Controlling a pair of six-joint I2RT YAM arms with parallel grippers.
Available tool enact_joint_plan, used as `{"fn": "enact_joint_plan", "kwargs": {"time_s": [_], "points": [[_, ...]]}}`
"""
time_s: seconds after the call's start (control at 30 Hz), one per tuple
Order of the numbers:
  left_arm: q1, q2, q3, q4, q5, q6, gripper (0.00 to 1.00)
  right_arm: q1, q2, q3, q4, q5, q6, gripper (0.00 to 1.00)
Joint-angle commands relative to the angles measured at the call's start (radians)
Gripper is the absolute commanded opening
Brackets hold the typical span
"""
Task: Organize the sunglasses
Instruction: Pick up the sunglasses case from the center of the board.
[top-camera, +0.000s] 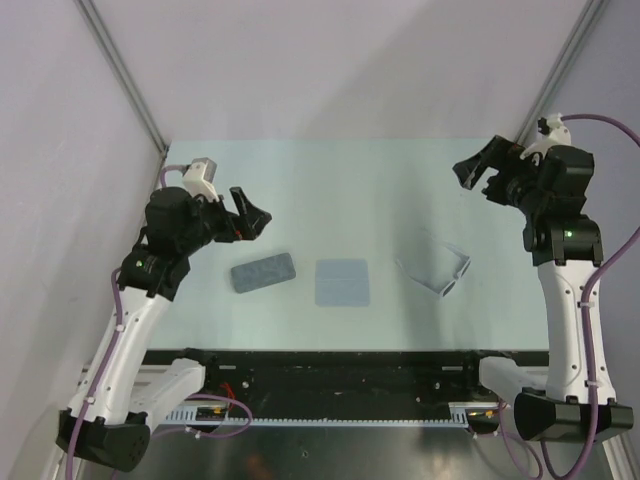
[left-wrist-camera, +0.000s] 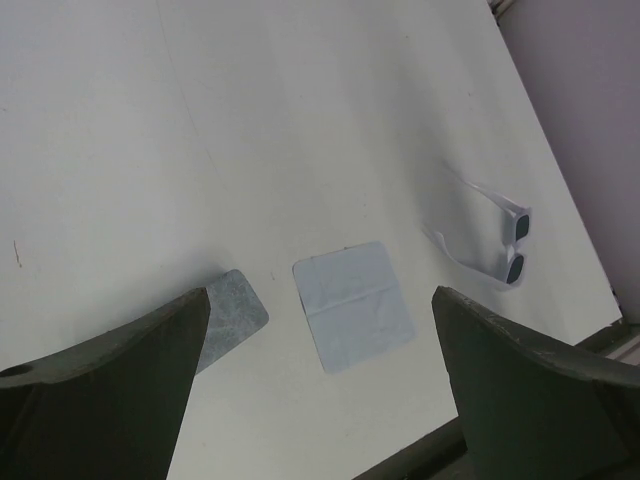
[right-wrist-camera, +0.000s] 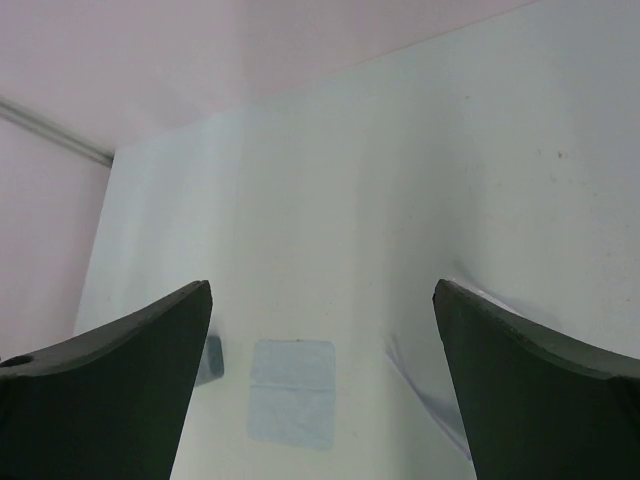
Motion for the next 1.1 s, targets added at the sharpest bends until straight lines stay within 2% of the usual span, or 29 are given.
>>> {"fn": "enact_joint_plan", "kwargs": {"time_s": [0.0, 0.03, 0.23, 0.3, 0.43, 0.47, 0.57, 0.6, 0.7, 0.87, 1.07], "points": [[0.007, -0.036, -0.003, 0.015, -0.016, -0.046, 1.0, 0.062, -0.042, 0.018, 0.034, 0.02, -0.093, 1.0], [0.009, -0.041, -0.003, 0.013, -0.025, -0.051, 1.0, 0.129, -0.047, 0.013, 0.047, 0.026, -0.107, 1.0], [0.016, -0.083, -0.016, 0.015, -0.015, -0.051, 1.0, 0.254, 0.002, 0.012, 0.102, -0.023, -0.166, 1.0], [0.018, -0.099, -0.015, 0.013, -0.051, -0.016, 1.0, 0.357, 0.025, 0.012, 0.12, -0.014, -0.198, 1.0], [0.018, -0.169, -0.023, 0.007, -0.263, -0.014, 1.0, 0.57, 0.117, 0.012, 0.154, 0.049, -0.338, 1.0], [0.019, -0.183, -0.018, 0.001, -0.35, -0.022, 1.0, 0.666, 0.137, 0.012, 0.16, 0.103, -0.365, 1.0], [0.021, -0.217, 0.003, -0.031, -0.458, -0.057, 1.0, 0.817, 0.242, 0.012, 0.171, 0.212, -0.51, 1.0], [0.021, -0.223, 0.01, -0.046, -0.472, -0.068, 1.0, 0.885, 0.27, 0.012, 0.171, 0.224, -0.541, 1.0], [0.021, -0.231, 0.034, -0.08, -0.527, -0.111, 1.0, 0.99, 0.39, 0.012, 0.179, 0.256, -0.624, 0.99], [0.021, -0.226, 0.054, -0.123, -0.553, -0.147, 1.0, 1.082, 0.559, 0.016, 0.225, 0.31, -0.771, 1.0], [0.03, -0.163, 0.054, -0.209, -0.573, -0.169, 1.0, 1.096, 0.7, 0.041, 0.312, 0.275, -0.853, 1.0]]}}
